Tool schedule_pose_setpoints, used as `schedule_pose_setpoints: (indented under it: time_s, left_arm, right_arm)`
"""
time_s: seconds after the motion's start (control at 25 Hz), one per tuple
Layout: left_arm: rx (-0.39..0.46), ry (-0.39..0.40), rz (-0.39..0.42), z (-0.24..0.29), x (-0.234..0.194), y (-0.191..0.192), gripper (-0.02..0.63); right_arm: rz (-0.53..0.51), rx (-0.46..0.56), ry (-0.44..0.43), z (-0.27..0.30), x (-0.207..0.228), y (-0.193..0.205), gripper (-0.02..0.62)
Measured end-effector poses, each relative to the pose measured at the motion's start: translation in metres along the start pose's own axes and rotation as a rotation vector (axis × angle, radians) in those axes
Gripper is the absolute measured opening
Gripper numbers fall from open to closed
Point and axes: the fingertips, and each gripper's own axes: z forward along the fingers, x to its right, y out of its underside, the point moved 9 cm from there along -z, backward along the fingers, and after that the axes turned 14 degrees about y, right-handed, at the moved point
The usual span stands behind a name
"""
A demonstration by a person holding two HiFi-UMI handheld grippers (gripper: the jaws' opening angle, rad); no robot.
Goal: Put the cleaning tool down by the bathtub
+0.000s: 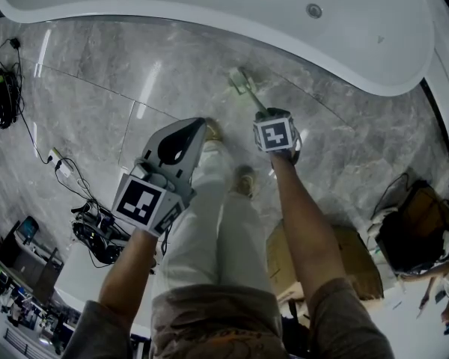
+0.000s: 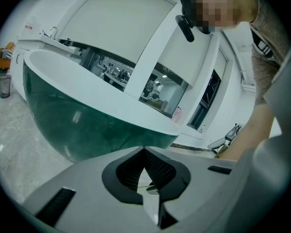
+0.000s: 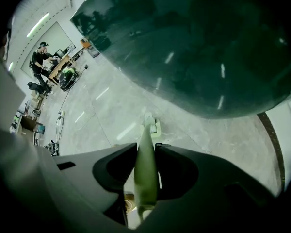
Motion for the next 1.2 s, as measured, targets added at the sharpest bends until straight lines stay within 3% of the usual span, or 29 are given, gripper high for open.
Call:
schedule_pose_setpoints:
  time_s: [0.28,0.64,0.68,0.76,0.8,1.2]
  left_arm:
    - [-0.005,0.002,-0.005,0.000,0.004,0.003,0.000]
    - [0.006,0.003,-0.005,0.001,0.010,-0.001,0.000]
    - [0.007,0.002,-0.006,0.000,0.012,-0.003,0.000]
    - [0.009,-0.002,-0.008,-0.002,0.015,-0.006,0.000]
    - [0.010,-0.005,-0.009,-0.002,0.018,-0.009,0.000]
    - [0.020,0.007,0.004,-0.024,0.085,-0.059,0.000]
  right_arm:
    - [0.023,0.057,0.026,-0.007,0.005,0.002,0.192]
    - [0.044,0.112,0.027,-0.023,0.010,-0.002,0.188]
    - [0.053,0.127,0.027,-0.029,0.011,-0.004,0.154]
    - [0.074,0.157,0.028,-0.044,0.013,-0.008,0.026]
    - [0.086,0.174,0.026,-0.052,0.015,-0.010,0.006]
    - [0.201,0.330,-0.013,-0.185,0.029,-0.023,0.006]
